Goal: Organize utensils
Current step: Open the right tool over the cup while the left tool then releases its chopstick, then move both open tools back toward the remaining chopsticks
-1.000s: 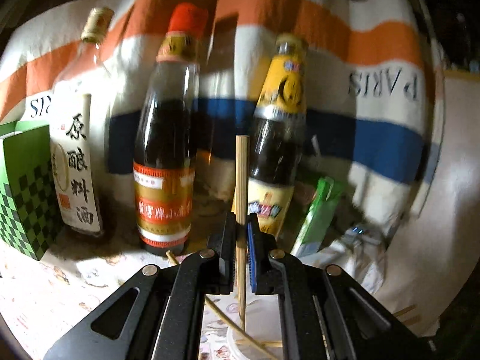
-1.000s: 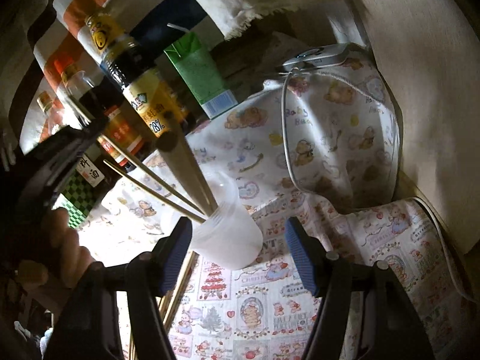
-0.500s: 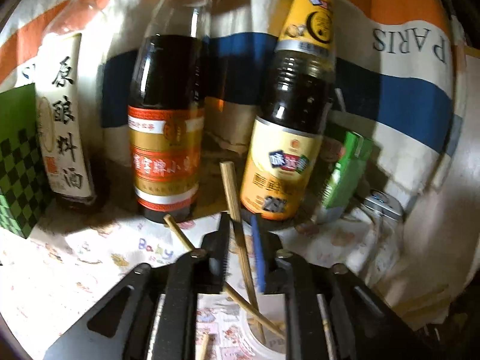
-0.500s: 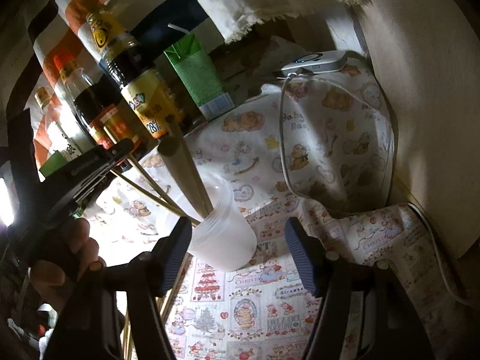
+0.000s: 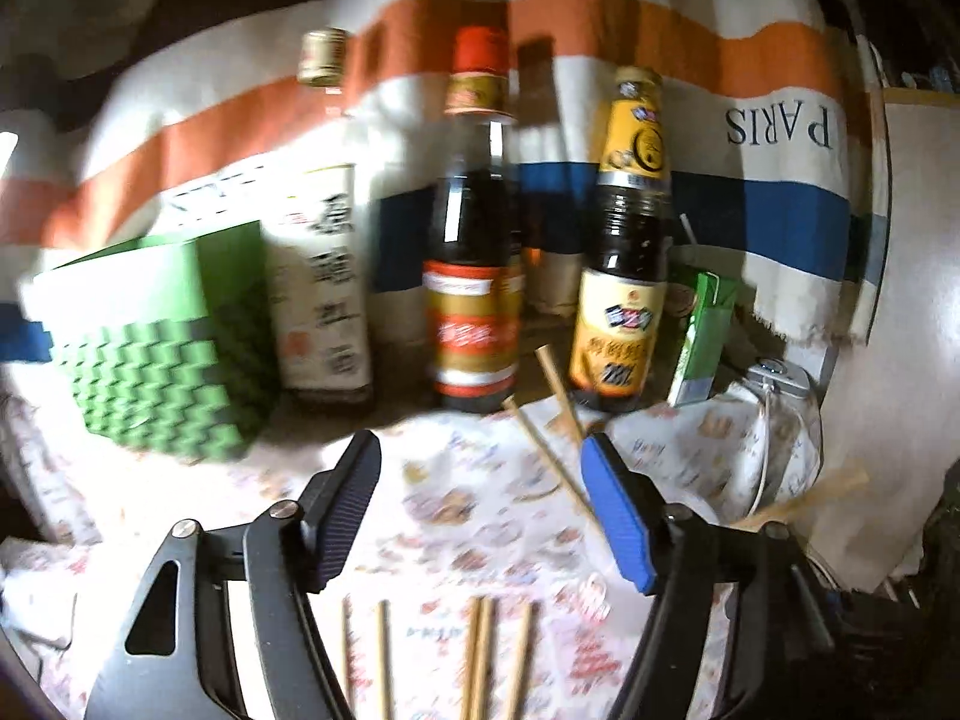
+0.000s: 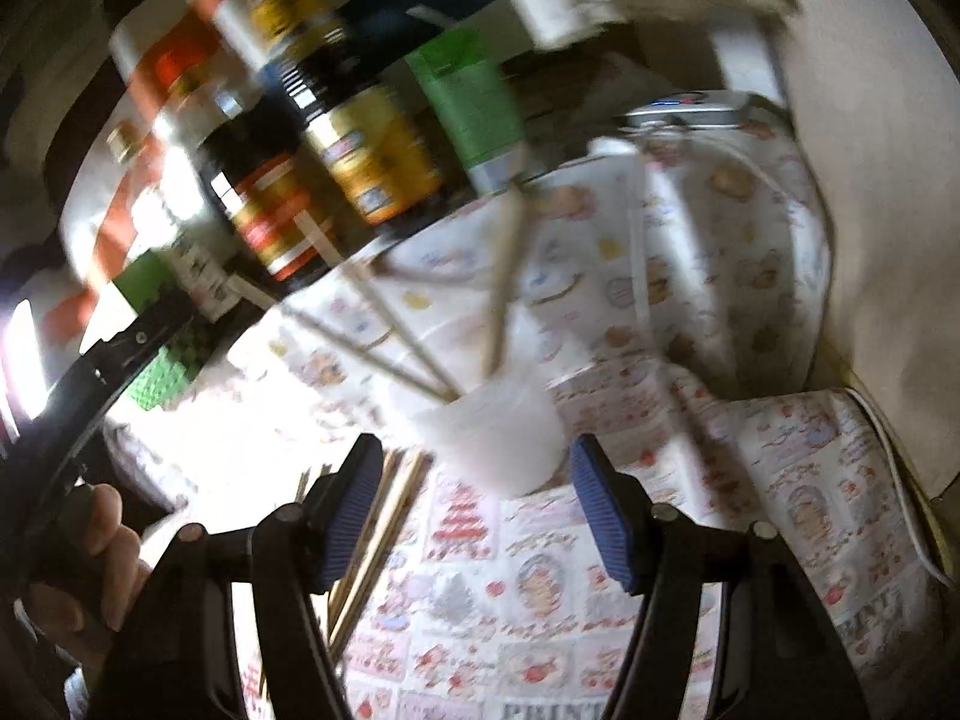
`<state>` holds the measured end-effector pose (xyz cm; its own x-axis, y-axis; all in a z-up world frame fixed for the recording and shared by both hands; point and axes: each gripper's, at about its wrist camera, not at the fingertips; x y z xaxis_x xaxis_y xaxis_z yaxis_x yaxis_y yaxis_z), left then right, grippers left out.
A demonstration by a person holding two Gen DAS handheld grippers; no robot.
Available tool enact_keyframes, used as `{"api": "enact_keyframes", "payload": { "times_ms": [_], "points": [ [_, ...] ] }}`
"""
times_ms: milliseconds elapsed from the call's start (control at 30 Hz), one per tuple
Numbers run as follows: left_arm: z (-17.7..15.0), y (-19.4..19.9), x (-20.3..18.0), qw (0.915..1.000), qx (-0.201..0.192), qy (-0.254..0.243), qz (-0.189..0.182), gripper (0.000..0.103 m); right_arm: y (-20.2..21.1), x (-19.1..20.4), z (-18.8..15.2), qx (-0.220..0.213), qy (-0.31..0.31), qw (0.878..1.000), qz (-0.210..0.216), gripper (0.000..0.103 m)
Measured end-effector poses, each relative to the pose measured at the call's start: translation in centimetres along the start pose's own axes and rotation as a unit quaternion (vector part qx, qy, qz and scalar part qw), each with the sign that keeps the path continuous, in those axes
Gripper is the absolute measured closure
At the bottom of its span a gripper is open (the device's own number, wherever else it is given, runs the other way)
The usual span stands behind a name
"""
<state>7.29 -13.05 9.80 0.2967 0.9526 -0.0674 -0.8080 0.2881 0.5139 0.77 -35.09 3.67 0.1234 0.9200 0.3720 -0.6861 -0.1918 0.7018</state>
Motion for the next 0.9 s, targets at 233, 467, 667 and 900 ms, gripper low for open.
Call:
{"api": "enact_keyframes", "payload": {
  "times_ms": [233, 467, 667, 900],
  "points": [
    [-2.5, 4.9, 3.5, 0.9995, -0.007, 0.028, 0.015, 0.018, 0.7, 3.4, -2.1, -0.008, 0.052, 0.999, 0.008, 0.04],
    [-6.9, 7.4, 6.0, 0.9975, -0.032, 0.047, 0.041, 0.0, -0.6, 5.5, -3.8, 0.011, 0.093, 0.996, 0.001, 0.04],
    [-8.4, 6.4, 8.6, 0.996, 0.004, 0.088, 0.015, 0.0, -1.8, 5.6, -4.3, 0.032, 0.097, 0.995, 0.002, 0.04],
    [-8.8, 5.4, 11.2, 0.9848, 0.068, 0.159, 0.015, 0.0, -3.1, 6.2, -4.9, 0.055, 0.107, 0.993, -0.002, 0.04]
  ]
}}
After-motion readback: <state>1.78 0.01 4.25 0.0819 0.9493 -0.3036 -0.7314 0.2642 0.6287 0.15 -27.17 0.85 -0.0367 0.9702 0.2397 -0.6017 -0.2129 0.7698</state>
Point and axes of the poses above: each gripper's, at about its wrist camera, not at the fingertips, and y roughly against the way its jaws point, x to its left, z to its top, and after that the axes turned 11 degrees about x, right-handed
